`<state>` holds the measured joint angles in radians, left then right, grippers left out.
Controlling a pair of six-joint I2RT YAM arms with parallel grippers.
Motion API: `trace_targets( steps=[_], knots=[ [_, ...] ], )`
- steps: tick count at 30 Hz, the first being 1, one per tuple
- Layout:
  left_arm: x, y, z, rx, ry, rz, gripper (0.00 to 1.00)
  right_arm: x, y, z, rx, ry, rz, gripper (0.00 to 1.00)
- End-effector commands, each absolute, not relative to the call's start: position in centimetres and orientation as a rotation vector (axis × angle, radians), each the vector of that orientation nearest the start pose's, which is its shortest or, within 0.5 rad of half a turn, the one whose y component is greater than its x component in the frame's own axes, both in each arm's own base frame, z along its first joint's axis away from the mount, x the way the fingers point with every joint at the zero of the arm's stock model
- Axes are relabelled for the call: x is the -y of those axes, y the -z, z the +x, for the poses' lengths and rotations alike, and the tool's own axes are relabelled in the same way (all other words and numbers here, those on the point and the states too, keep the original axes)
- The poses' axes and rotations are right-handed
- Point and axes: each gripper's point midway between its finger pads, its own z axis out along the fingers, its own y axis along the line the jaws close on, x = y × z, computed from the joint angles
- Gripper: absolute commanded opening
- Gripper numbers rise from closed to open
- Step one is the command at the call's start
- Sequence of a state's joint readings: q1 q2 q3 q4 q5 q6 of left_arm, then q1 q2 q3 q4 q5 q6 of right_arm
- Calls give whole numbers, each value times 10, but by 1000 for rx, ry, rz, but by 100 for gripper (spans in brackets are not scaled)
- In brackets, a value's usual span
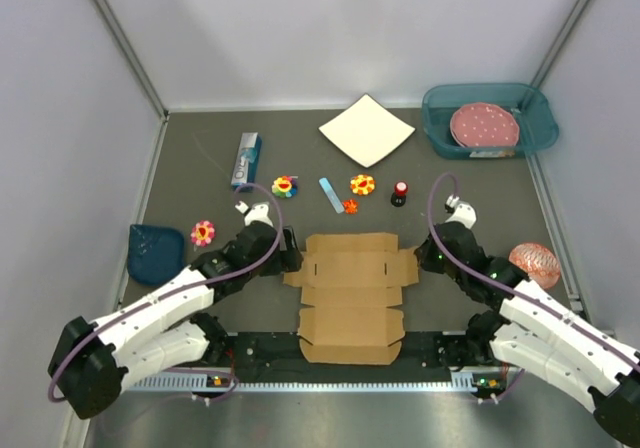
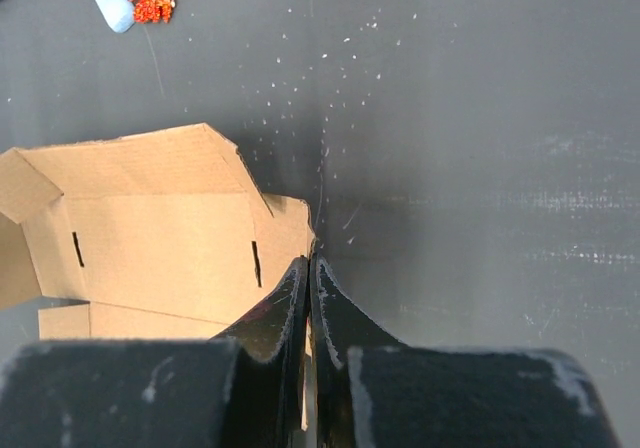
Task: Fold the paper box
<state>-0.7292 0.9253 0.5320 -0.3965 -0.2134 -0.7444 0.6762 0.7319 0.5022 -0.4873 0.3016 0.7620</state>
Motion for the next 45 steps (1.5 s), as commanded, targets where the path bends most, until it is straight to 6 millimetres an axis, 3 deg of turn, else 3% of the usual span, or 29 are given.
trace_targets(
  steps=[1,3,11,15,19,21,22,23,26,29,34,40,45],
  knots=[
    [185,-95,212,-2360,526,-61,87,-126,-105,205,-2253,-406,298,0],
    [188,-86,210,-2395,518,-28,76,-124,-105,205,-2252,-399,300,0],
    [197,-65,208,-2471,503,64,54,-119,-115,199,-2237,-410,295,0],
    [201,-66,215,-2449,495,116,37,-117,-118,196,-2235,-418,294,0],
    [209,-75,225,-2398,518,164,7,-121,-123,193,-2238,-437,245,0],
    [213,-83,232,-2359,518,199,0,-125,-130,194,-2243,-445,175,4],
    [214,-88,236,-2336,516,202,0,-126,-133,194,-2244,-441,153,15],
    [217,-96,241,-2307,519,209,0,-127,-138,195,-2239,-443,134,33],
    [218,-111,255,-2246,483,239,0,-125,-161,202,-2199,-410,91,63],
    [220,-125,268,-2190,460,239,0,-123,-186,209,-2151,-391,66,72],
    [228,-137,283,-2071,508,177,0,-138,-216,223,-2108,-407,-25,72],
    [224,-122,286,-1993,522,150,0,-165,-235,243,-2035,-445,-189,70],
    [220,-113,288,-1992,437,259,0,-184,-252,250,-2020,-480,-315,71]
  ],
)
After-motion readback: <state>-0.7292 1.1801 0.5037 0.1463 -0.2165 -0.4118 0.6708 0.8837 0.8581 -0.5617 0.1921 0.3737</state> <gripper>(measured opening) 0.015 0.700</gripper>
